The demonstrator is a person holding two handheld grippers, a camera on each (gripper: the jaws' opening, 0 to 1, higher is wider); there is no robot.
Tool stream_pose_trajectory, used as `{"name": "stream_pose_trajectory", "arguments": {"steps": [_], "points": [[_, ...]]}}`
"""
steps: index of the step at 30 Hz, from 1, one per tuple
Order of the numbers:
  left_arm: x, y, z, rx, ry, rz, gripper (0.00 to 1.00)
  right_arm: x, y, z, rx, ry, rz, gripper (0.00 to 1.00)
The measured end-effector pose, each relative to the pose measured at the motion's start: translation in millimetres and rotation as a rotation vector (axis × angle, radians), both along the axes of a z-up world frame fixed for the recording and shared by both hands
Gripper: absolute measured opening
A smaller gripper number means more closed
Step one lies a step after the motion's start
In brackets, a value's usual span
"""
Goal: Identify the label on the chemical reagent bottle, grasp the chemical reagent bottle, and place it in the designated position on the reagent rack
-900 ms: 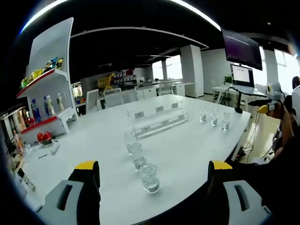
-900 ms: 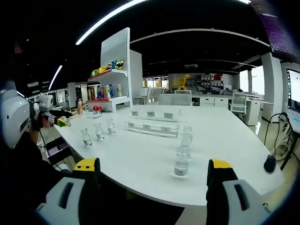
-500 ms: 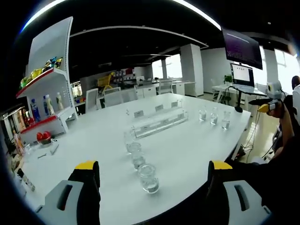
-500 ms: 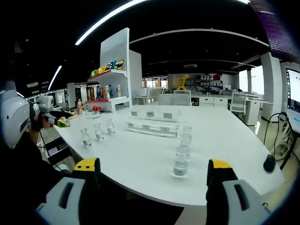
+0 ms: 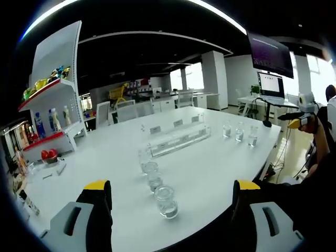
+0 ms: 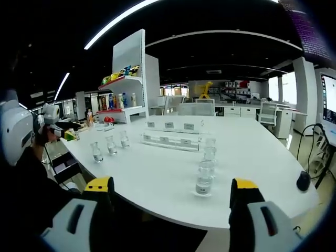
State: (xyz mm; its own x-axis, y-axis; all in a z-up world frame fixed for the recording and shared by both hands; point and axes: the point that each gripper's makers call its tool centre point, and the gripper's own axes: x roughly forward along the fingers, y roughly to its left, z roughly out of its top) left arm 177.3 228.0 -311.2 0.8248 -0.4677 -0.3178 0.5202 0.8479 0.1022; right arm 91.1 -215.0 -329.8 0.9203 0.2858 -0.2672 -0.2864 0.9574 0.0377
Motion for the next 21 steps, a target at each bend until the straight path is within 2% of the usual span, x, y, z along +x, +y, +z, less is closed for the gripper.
{"name": "stream_pose_trajectory", "arguments": {"steps": [9,11,14,21], "points": [[0.8,4,3.9,0.001,-0.018,0.013,0.95,8,4,-10.3,-0.007,0.017,0.012,0.85],[1.4,4,4.2,0.002,-0.02,0.013,0.95,13,5,-14.4,-0.015,0.025,0.006,0.85],[2.4,2,4.0,0.002,-0.022,0.008,0.95,20,3,-24.7,-0.072,0.042,-0.017,0.85],[0.4,-4,5.4,-0.017,-0.023,-0.012,0.95,33,9,-39.9,-0.069,0.071,-0.003,0.83]]}}
